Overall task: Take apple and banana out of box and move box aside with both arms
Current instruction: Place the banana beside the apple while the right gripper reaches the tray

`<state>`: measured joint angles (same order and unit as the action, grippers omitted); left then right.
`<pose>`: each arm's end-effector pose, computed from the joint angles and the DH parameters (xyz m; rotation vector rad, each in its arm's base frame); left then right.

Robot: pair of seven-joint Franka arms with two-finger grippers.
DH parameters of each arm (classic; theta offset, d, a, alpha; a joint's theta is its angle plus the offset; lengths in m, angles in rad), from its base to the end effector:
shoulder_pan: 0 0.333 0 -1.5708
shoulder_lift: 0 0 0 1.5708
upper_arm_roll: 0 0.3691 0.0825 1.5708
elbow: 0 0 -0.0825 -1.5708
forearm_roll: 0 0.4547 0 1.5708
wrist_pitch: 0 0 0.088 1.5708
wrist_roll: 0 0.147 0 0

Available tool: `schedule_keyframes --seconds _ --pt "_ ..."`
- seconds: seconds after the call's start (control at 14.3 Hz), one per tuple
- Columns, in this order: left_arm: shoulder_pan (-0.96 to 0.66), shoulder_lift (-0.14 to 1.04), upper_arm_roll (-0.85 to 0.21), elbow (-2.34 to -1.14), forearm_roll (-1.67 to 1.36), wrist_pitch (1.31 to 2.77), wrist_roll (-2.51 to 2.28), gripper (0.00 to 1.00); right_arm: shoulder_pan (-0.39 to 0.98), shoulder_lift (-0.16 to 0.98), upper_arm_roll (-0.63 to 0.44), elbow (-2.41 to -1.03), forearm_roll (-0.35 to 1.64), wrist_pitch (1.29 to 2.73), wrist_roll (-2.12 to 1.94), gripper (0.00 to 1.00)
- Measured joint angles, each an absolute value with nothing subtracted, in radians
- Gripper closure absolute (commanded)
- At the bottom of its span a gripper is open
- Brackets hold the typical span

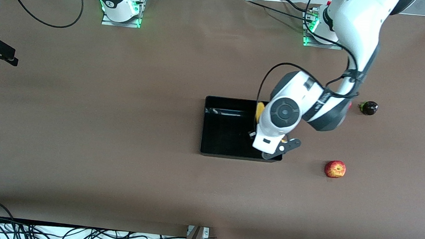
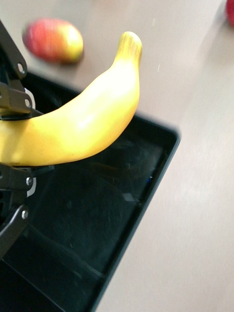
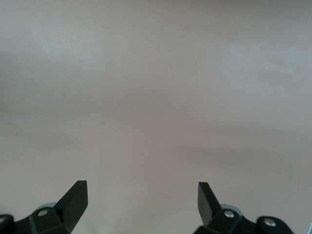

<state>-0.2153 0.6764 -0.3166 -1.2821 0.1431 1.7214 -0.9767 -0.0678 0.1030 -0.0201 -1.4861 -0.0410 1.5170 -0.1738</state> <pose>0.7224 -0.3426 0.3275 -2.9555 -0.6828 0.2940 0.6503 -0.0629 0.6130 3.1032 0.1323 -0.1198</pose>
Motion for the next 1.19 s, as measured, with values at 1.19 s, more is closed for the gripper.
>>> schedule_keyframes --seconds 1.19 --pt "0.363 0.819 -0.331 -1.357 0.285 1.963 -0.071 1.00 0.280 0.299 -0.001 -1.493 0.125 1.614 0.072 0.00"
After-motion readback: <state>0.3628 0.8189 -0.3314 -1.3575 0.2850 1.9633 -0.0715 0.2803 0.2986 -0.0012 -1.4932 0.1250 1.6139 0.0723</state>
